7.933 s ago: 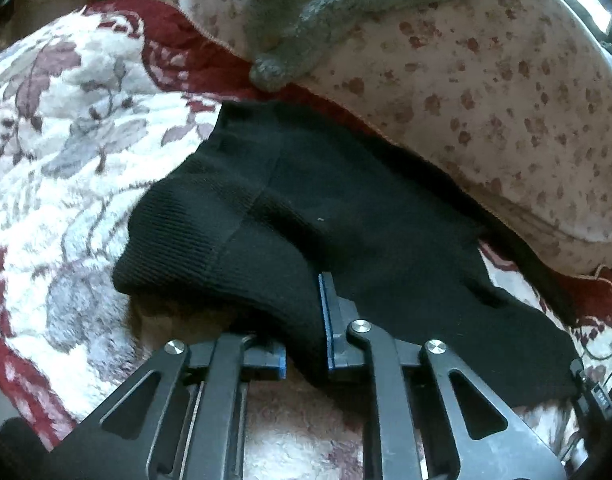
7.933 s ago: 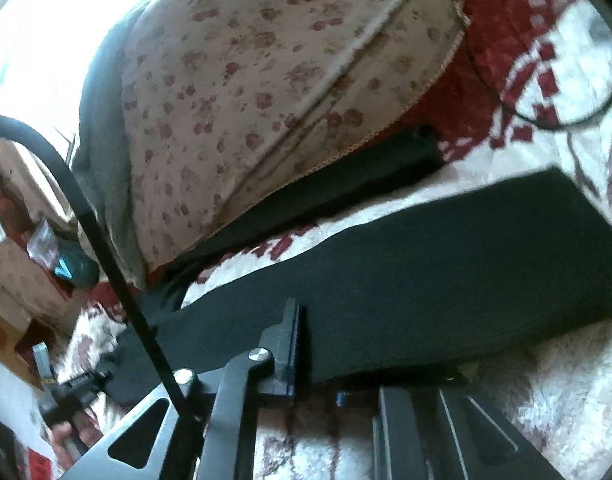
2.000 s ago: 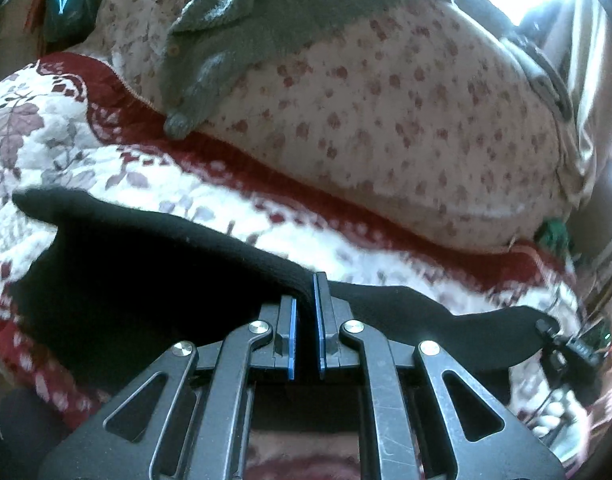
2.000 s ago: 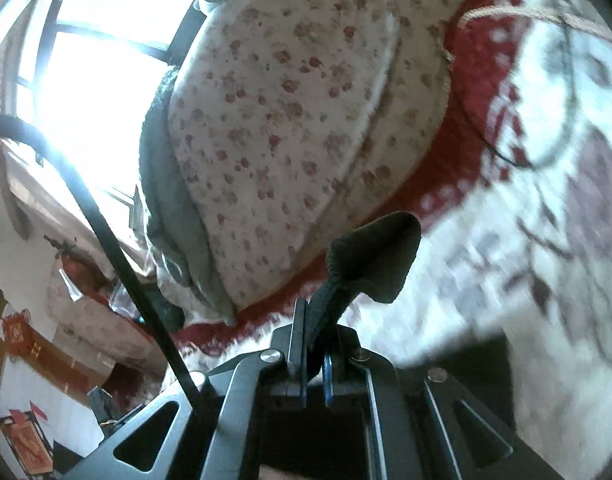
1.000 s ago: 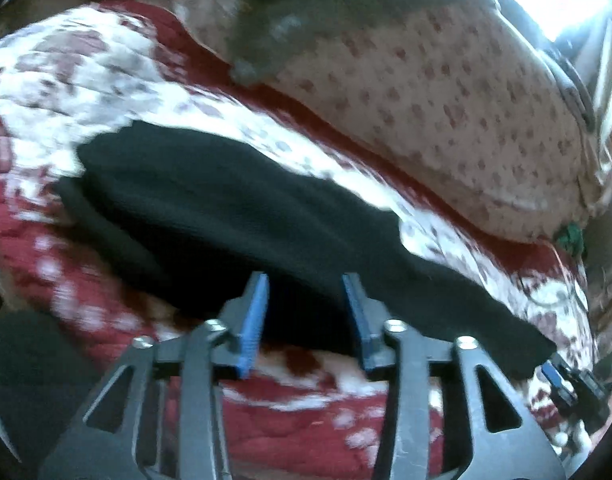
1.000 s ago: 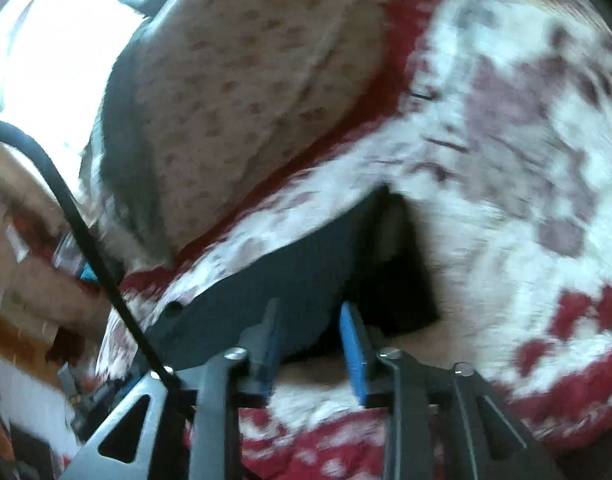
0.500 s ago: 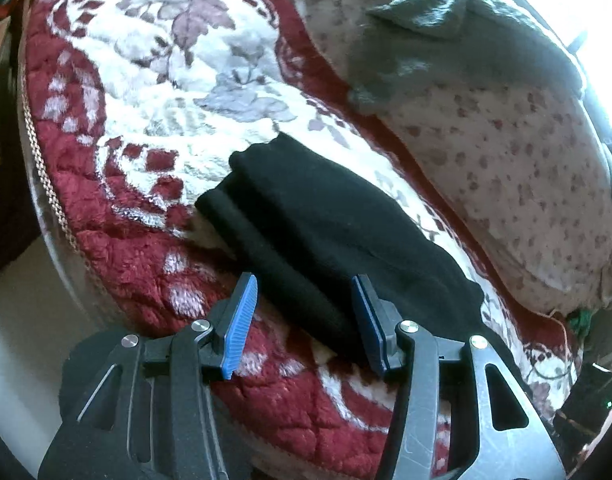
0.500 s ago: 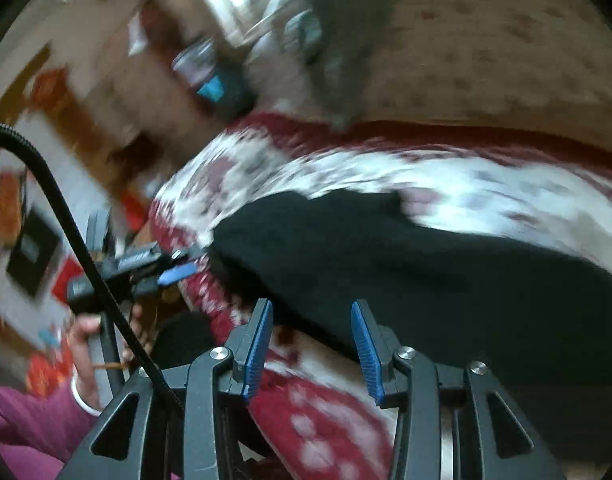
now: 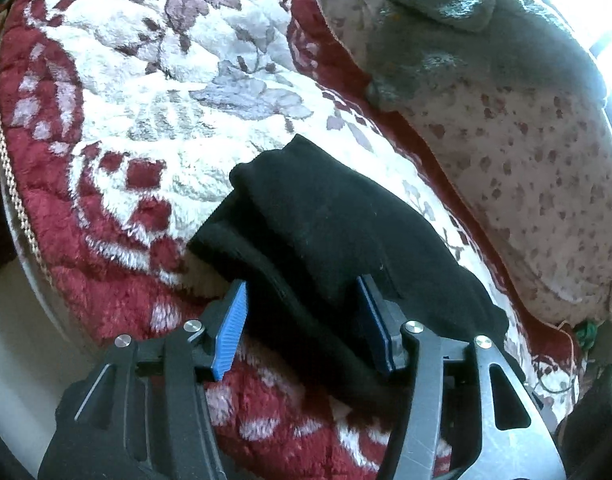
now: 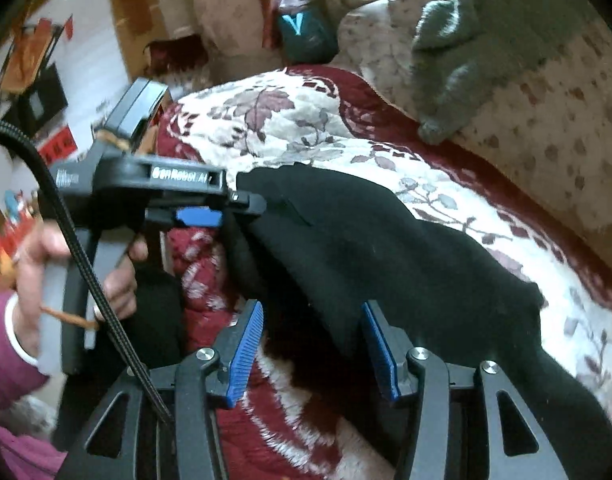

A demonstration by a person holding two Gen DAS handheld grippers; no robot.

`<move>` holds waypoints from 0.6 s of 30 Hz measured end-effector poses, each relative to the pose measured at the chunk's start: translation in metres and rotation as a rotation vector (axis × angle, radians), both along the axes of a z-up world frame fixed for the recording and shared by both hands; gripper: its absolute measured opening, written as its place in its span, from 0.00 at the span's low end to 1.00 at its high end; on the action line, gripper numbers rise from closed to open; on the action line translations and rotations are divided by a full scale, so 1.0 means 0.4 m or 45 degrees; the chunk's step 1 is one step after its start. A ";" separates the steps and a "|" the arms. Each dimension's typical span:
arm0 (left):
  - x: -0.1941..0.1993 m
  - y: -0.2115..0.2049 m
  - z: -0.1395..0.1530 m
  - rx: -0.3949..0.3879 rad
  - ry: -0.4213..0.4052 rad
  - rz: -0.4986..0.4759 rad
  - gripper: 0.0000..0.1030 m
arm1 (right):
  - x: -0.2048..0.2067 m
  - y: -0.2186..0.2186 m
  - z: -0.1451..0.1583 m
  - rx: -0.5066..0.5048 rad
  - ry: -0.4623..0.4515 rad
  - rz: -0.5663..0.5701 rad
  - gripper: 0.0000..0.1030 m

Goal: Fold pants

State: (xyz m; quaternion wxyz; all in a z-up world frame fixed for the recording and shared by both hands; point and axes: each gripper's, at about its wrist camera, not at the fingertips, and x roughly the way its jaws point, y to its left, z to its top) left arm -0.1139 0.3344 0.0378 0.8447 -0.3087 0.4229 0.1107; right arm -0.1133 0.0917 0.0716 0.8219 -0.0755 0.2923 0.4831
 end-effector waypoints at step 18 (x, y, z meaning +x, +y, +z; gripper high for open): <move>-0.005 0.031 0.047 0.079 -0.019 -0.004 0.51 | 0.021 0.009 -0.026 -0.036 -0.004 -0.033 0.48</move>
